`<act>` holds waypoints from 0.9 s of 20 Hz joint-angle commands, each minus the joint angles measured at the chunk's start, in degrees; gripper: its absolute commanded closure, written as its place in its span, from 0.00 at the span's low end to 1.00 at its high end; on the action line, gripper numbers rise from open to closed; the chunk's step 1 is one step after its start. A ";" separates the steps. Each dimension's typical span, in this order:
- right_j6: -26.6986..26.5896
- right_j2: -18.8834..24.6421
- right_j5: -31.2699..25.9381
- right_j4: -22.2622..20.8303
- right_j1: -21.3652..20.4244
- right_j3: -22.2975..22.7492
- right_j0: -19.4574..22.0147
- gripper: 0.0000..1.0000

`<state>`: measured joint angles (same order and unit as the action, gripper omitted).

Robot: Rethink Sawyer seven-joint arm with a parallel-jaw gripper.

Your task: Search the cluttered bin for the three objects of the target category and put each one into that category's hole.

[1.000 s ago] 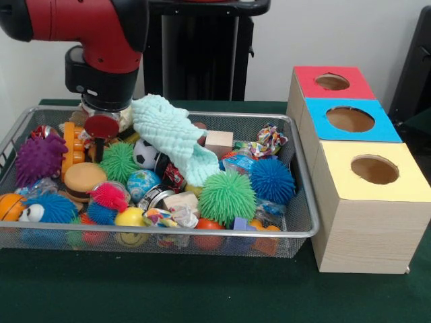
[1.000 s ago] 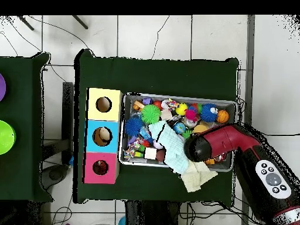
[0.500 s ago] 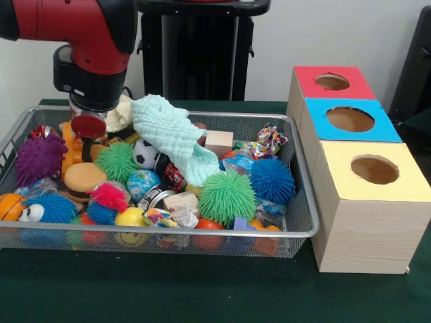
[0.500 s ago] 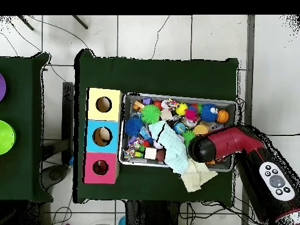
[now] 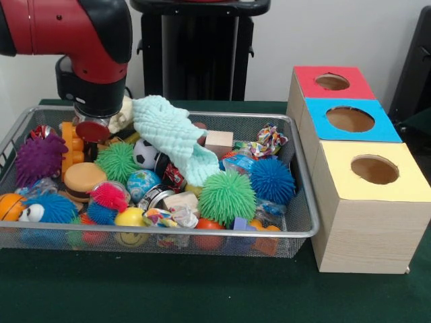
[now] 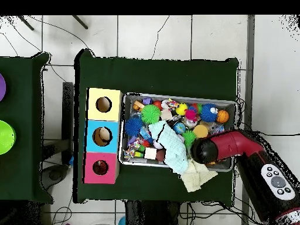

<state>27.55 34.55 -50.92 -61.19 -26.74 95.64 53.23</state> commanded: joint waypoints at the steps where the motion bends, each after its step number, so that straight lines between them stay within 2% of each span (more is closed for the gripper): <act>1: -9.16 1.68 -0.30 4.85 5.40 -0.82 3.25 0.00; 5: -10.06 2.79 -0.13 6.32 5.63 -0.31 3.95 0.00; 13: -7.72 -1.03 -1.26 1.79 5.66 -3.63 -0.52 0.00; 14: -7.93 -1.30 -1.13 1.90 5.68 -3.68 -0.84 1.00; 18: -8.13 -1.36 -1.13 2.22 5.70 -3.62 -0.93 1.00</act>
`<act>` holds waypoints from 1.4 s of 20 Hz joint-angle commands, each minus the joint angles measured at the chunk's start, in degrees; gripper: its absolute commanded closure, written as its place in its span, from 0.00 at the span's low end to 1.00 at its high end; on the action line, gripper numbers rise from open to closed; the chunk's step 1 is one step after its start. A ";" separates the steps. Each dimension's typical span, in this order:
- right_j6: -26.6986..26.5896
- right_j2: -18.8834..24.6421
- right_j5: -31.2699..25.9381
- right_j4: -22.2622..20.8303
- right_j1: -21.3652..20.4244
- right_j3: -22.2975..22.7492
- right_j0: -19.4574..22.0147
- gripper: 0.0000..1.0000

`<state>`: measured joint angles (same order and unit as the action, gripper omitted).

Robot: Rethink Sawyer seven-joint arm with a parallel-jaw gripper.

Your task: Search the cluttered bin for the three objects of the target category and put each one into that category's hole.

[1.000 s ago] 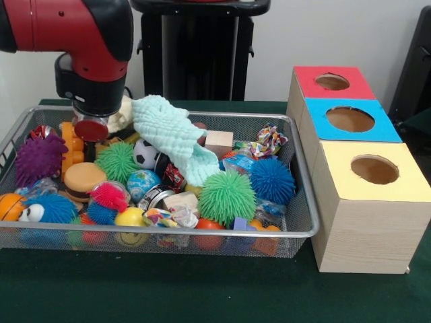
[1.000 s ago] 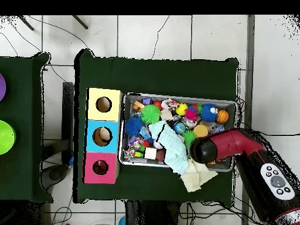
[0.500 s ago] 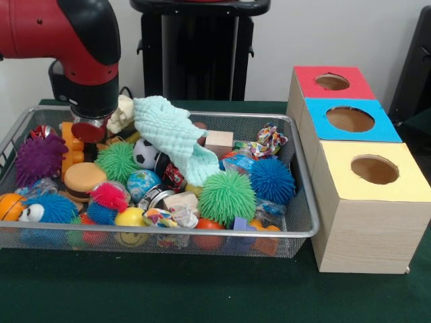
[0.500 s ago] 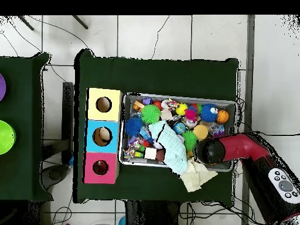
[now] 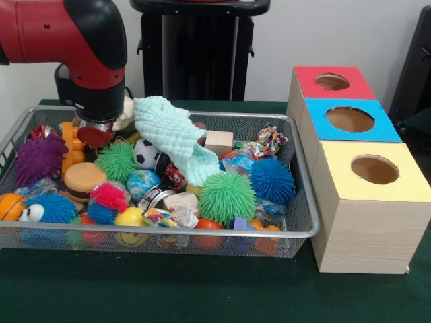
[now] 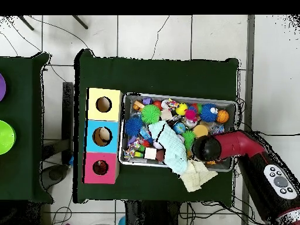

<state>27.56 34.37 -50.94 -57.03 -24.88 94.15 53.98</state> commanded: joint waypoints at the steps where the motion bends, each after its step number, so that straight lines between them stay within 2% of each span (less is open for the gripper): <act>1: -8.34 -1.08 -0.94 -1.74 3.94 -2.06 -1.53 1.00; 11: -7.72 -1.45 -0.17 -2.30 3.65 -1.71 -1.62 1.00; 13: -7.29 -1.31 -1.33 -1.58 1.65 -0.99 -2.13 1.00; 19: -12.36 1.51 -8.22 3.93 -7.07 0.68 -1.31 1.00; 23: -14.08 2.97 -12.35 7.54 -9.92 0.66 -1.41 1.00; 28: -13.29 3.55 -14.97 9.69 -11.66 0.64 -2.55 1.00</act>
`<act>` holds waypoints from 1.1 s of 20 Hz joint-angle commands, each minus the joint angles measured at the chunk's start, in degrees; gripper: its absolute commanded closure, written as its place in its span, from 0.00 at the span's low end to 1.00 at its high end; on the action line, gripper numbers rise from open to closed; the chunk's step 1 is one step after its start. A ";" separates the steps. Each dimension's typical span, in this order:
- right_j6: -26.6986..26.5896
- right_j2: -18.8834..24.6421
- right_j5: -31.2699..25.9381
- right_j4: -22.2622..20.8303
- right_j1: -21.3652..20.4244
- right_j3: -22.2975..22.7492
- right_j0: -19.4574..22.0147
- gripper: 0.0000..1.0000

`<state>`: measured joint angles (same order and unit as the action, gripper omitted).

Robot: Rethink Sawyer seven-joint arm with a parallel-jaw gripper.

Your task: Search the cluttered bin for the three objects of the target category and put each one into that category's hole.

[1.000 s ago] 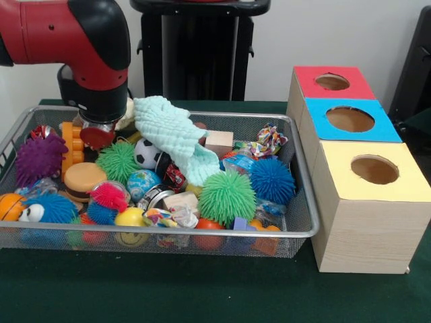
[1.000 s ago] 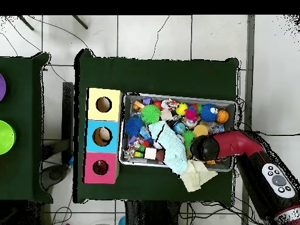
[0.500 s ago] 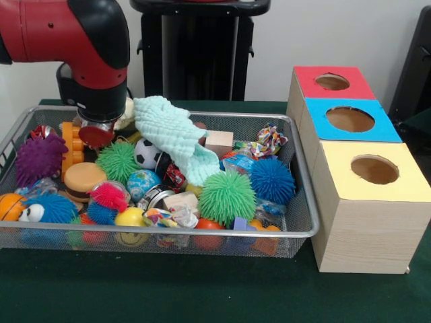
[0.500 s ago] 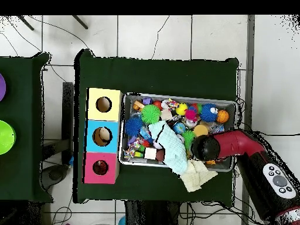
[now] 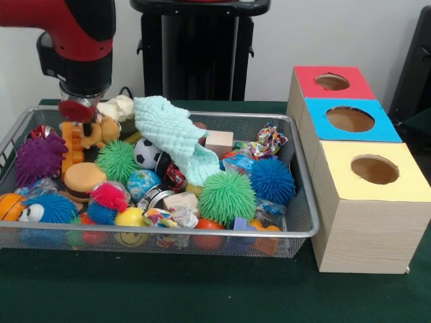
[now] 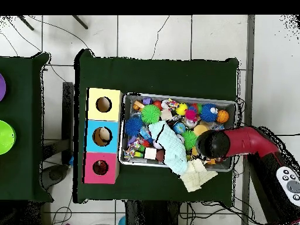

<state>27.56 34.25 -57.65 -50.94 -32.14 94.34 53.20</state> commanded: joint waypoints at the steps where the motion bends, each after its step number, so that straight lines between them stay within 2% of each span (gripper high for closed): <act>1: -13.03 3.76 -8.27 3.87 -4.68 0.77 -1.72 1.00; 5: -12.15 4.56 -9.34 5.93 -4.64 0.69 -2.02 1.00; 9: -9.90 7.03 -8.58 11.59 -5.06 2.79 -0.40 1.00; 14: -6.96 10.36 -4.53 17.55 -6.41 8.50 2.60 1.00; 19: -1.46 11.64 -2.16 20.87 -8.33 14.26 2.51 1.00; 22: 1.33 12.37 -1.21 22.89 -11.30 18.20 2.38 1.00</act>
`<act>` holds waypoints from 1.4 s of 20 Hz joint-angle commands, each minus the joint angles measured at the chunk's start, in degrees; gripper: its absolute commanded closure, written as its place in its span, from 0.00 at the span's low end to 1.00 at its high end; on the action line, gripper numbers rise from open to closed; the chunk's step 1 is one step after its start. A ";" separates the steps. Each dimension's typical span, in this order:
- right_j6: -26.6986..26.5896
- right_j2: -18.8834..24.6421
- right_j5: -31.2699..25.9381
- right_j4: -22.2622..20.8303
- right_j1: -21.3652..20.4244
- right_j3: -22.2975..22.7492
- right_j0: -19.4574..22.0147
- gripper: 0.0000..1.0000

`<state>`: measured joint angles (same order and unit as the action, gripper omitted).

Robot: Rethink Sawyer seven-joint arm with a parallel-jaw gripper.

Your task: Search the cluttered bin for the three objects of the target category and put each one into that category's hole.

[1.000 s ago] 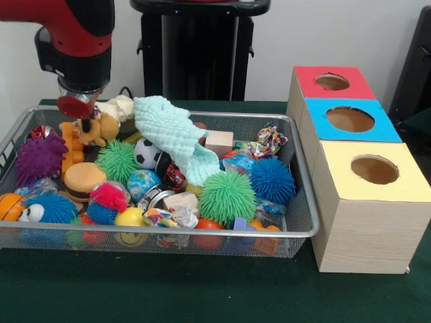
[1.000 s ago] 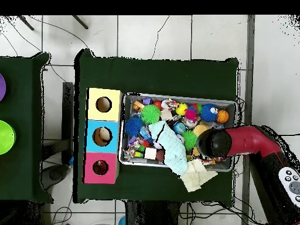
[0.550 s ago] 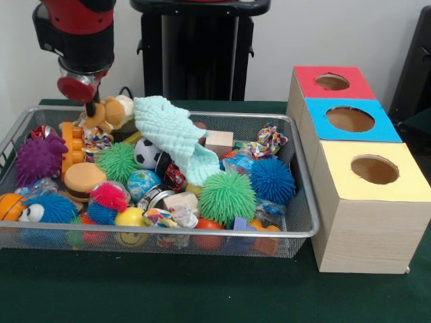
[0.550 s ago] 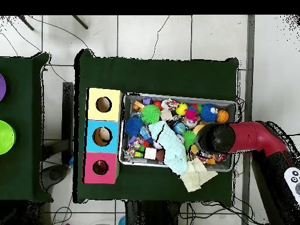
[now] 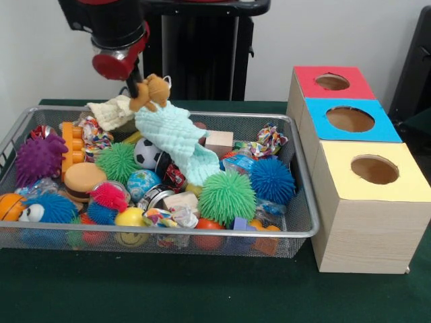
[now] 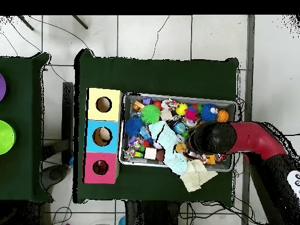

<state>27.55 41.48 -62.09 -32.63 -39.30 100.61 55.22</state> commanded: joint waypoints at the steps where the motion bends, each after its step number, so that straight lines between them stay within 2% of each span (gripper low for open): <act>1: 1.92 5.43 3.56 5.23 -5.38 13.06 0.46 1.00; 5: 5.32 5.33 7.19 5.96 -8.47 16.87 -0.32 1.00; 9: 10.01 4.02 13.57 5.14 -9.04 20.42 -2.34 1.00; 15: 15.25 2.29 23.51 6.07 -9.74 25.88 -4.81 1.00; 22: 18.59 -0.64 30.65 8.40 -11.00 31.32 -8.94 1.00; 28: 20.04 -1.24 34.48 12.66 -14.76 36.04 -11.86 1.00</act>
<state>28.79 42.41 -32.09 -24.49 -50.24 129.41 45.39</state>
